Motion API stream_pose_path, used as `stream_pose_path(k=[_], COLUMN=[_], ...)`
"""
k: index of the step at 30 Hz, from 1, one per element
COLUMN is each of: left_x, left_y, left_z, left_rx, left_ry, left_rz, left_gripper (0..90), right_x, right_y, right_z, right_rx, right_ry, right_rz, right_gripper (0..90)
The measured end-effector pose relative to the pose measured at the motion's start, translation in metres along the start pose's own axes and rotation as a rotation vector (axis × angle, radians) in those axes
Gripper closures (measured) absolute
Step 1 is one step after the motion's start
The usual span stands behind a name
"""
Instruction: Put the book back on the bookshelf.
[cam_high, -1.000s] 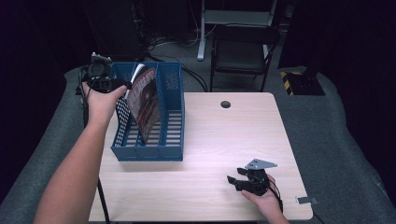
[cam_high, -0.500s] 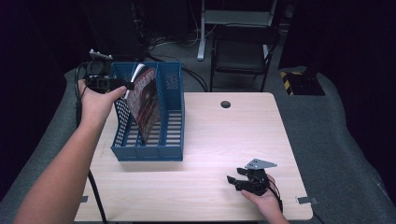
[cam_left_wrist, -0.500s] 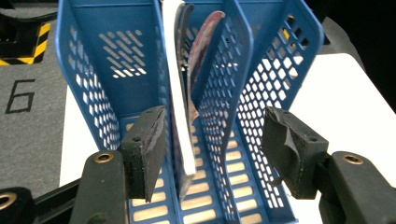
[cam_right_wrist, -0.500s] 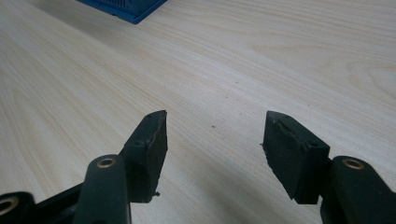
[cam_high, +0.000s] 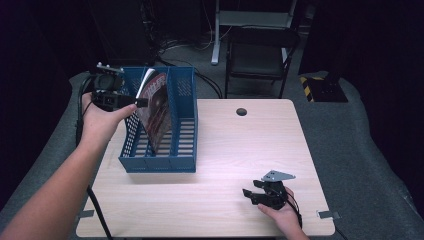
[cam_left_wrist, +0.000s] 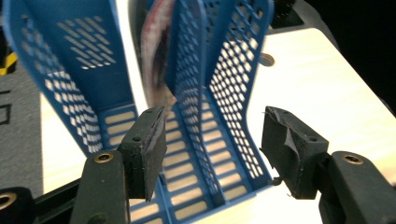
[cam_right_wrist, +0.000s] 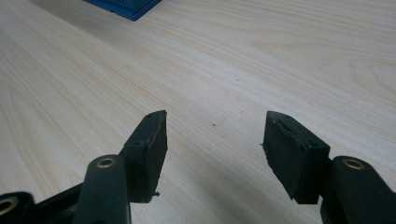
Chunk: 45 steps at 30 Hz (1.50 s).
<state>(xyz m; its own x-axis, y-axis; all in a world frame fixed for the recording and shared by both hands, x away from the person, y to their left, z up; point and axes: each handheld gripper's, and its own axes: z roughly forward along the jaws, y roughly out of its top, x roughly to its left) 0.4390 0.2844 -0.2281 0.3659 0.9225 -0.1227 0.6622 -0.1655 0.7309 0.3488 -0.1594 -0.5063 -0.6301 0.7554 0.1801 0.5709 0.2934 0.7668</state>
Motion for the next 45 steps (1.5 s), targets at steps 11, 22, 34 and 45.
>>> stream_pose_path(k=[11, 22, 34, 45], left_x=[-0.029, -0.049, -0.065, -0.071], left_y=[-0.025, -0.049, -0.083, -0.124], left_z=[-0.012, -0.008, 0.021, 0.042], left_rx=[-0.003, -0.009, 0.02, 0.024], left_ry=[-0.072, -0.129, -0.159, -0.22], left_rz=[0.066, 0.099, 0.182, 0.146], left_gripper=[40.3, 40.3, 40.8, 40.8], right_x=[0.003, 0.001, 0.001, 0.0], right_y=[0.001, 0.001, 0.001, 0.001], right_z=[0.0, 0.0, 0.001, 0.0], right_rx=[0.005, -0.001, 0.004, 0.002], right_ry=[-0.002, -0.003, -0.005, -0.006], right_rz=[-0.008, 0.007, 0.007, 0.001], right_gripper=[39.6, 39.6, 39.6, 39.5])
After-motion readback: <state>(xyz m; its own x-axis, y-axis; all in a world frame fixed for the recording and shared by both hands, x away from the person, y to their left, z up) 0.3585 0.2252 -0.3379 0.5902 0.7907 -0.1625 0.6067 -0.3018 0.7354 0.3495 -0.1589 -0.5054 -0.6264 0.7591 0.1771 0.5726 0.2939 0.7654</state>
